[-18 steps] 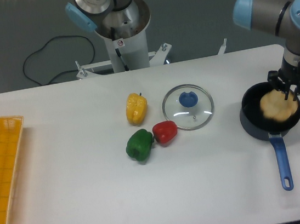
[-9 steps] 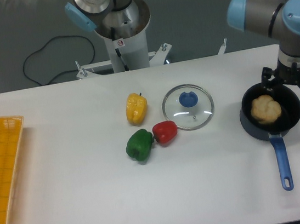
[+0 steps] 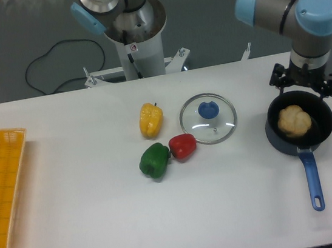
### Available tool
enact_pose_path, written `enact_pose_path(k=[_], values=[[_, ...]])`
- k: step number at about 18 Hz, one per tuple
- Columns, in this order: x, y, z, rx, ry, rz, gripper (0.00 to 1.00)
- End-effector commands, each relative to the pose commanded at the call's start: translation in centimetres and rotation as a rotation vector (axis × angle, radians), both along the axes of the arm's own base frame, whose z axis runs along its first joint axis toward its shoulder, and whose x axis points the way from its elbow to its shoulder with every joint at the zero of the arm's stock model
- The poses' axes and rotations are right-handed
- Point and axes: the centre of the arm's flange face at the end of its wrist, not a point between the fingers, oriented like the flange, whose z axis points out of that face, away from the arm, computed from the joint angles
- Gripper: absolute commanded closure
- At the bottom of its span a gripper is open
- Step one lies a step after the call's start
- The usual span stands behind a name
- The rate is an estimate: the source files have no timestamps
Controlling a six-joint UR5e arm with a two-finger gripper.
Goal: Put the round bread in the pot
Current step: 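Raise the open gripper up away from the pot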
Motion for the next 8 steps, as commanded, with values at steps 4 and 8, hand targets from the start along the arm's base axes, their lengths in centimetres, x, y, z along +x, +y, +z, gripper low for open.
enact_pose_path(k=[4, 8], values=[[0.03, -0.04, 0.12, -0.012, -0.005, -0.079, 0.00], [0.05, -0.11, 0.05, -0.011, -0.012, -0.081, 0.00]])
